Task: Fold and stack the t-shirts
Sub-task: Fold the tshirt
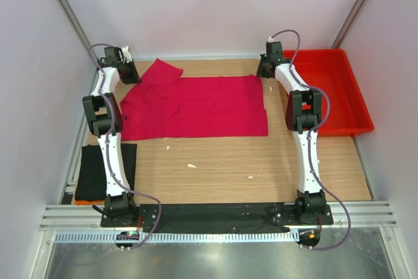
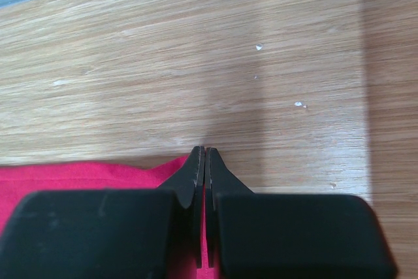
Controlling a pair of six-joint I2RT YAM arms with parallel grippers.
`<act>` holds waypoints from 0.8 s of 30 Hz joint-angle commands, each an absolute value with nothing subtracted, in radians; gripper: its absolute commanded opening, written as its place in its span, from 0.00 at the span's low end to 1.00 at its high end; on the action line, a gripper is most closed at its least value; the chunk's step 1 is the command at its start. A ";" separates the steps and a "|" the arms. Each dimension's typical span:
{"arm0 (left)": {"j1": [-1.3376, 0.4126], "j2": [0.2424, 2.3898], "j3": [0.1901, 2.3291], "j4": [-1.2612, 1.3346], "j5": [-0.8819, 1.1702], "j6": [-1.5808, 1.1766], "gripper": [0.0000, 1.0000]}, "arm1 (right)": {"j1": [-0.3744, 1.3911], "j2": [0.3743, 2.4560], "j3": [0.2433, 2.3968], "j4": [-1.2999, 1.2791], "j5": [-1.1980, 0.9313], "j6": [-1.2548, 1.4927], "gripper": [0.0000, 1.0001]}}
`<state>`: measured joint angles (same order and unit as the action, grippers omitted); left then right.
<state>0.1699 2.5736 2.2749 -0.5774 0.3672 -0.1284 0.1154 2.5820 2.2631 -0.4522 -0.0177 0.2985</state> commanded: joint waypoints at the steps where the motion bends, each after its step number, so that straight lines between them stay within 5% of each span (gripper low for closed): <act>1: 0.167 2.579 2.313 -0.574 0.368 -0.124 0.05 | 0.114 2.596 2.295 -0.480 0.040 0.279 0.01; 6: 0.163 2.546 2.283 -0.516 0.321 -0.214 0.00 | 0.107 2.603 2.344 -0.489 0.149 0.181 0.01; 24: 0.138 2.461 2.220 -0.364 0.390 -0.365 0.00 | 0.094 2.487 2.290 -0.454 0.014 0.300 0.01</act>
